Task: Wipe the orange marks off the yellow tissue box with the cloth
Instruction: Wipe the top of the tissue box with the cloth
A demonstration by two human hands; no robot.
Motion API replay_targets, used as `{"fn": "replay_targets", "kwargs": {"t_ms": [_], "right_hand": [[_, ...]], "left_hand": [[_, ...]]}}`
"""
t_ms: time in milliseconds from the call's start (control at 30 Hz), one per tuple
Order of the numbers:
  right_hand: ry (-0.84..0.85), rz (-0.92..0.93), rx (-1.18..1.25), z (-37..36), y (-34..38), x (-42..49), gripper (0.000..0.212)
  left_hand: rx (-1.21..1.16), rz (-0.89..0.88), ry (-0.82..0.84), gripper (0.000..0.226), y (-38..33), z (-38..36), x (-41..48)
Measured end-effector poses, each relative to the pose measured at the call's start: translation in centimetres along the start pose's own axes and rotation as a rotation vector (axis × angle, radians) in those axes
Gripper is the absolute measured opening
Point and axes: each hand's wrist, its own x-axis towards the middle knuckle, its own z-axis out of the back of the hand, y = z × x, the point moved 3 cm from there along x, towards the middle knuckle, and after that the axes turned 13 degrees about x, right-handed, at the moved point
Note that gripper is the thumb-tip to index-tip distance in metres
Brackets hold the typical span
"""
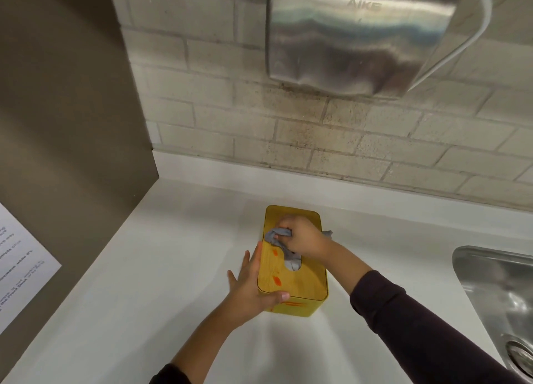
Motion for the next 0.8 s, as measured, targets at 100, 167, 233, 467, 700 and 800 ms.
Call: {"fn": "replay_targets", "kwargs": {"t_ms": [100, 167, 233, 467, 700, 800], "right_hand": [[0.003, -0.057, -0.060, -0.8, 1.1, -0.2, 0.010], [0.010, -0.099, -0.089, -1.2, 1.6, -0.7, 0.029], [0.034, -0.129, -0.122, -1.2, 1.6, -1.2, 0.031], [0.027, -0.015, -0.187, -1.8, 2.8, -3.1, 0.020], [0.139, -0.109, -0.252, -1.8, 1.5, -3.6, 0.014], [0.077, -0.110, -0.221, -1.4, 2.7, -2.9, 0.021]], "left_hand": [[-0.011, -0.005, -0.007, 0.111, -0.1, 0.1, -0.1], [-0.011, -0.004, -0.010, 0.110, -0.1, 0.1, -0.1], [-0.009, -0.002, -0.008, 0.110, -0.2, 0.1, -0.1], [-0.029, -0.003, -0.015, 0.111, -0.2, 0.1, -0.1], [-0.059, -0.004, -0.027, 0.111, 0.0, 0.0, -0.1], [-0.072, -0.005, -0.025, 0.113, -0.1, 0.1, -0.2]]}}
